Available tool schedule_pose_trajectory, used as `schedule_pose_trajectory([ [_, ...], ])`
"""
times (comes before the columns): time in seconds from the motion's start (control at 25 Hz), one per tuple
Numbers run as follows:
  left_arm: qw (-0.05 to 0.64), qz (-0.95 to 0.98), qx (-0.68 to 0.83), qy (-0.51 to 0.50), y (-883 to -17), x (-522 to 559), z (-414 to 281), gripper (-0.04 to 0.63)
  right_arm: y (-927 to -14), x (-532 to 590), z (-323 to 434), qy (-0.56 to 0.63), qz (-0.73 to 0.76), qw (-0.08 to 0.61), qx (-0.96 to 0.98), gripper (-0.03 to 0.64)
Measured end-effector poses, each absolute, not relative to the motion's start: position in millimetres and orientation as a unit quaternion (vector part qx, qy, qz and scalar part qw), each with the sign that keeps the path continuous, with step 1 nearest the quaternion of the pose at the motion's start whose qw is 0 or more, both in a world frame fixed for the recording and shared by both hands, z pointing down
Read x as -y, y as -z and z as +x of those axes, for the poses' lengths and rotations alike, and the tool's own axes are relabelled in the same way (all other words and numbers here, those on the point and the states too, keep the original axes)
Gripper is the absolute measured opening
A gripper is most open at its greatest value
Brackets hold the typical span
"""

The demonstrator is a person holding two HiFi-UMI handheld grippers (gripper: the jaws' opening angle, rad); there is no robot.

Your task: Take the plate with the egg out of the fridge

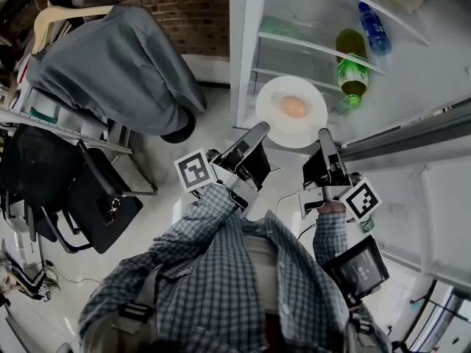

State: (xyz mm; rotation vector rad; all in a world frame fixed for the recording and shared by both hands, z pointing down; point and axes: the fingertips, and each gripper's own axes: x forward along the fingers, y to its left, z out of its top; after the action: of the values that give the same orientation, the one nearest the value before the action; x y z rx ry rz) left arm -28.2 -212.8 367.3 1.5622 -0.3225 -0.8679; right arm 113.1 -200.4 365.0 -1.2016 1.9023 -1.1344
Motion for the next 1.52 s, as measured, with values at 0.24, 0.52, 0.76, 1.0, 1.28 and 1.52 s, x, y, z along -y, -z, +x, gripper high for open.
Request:
schedule_pose_trajectory([
  [0.24,0.617,0.673,0.145,0.382,-368.1,182.3,-14.7,0.035,-367.9,171.3,126.5,0.436,-0.45,0.306,-0.717,0.038],
  [0.52,0.611,0.672,0.157,0.389,-369.9,135.0,3.0,0.035,-369.6,128.0,145.0,0.441,-0.438,0.301,-0.723,0.038],
  [0.76,0.601,0.67,0.174,0.4,-369.2,89.4,2.0,0.035,-370.3,88.8,143.6,0.448,-0.419,0.3,-0.731,0.038],
  [1.0,0.6,0.659,0.192,0.411,-373.2,35.3,-0.4,0.035,-371.7,41.5,141.7,0.454,-0.403,0.29,-0.739,0.038],
  [1.28,0.592,0.657,0.205,0.42,-377.8,-4.3,-7.9,0.035,-379.4,5.8,133.2,0.465,-0.389,0.285,-0.742,0.038],
  [1.52,0.59,0.659,0.217,0.413,-375.1,-16.5,-15.5,0.035,-379.1,-4.7,124.6,0.474,-0.38,0.287,-0.741,0.038],
])
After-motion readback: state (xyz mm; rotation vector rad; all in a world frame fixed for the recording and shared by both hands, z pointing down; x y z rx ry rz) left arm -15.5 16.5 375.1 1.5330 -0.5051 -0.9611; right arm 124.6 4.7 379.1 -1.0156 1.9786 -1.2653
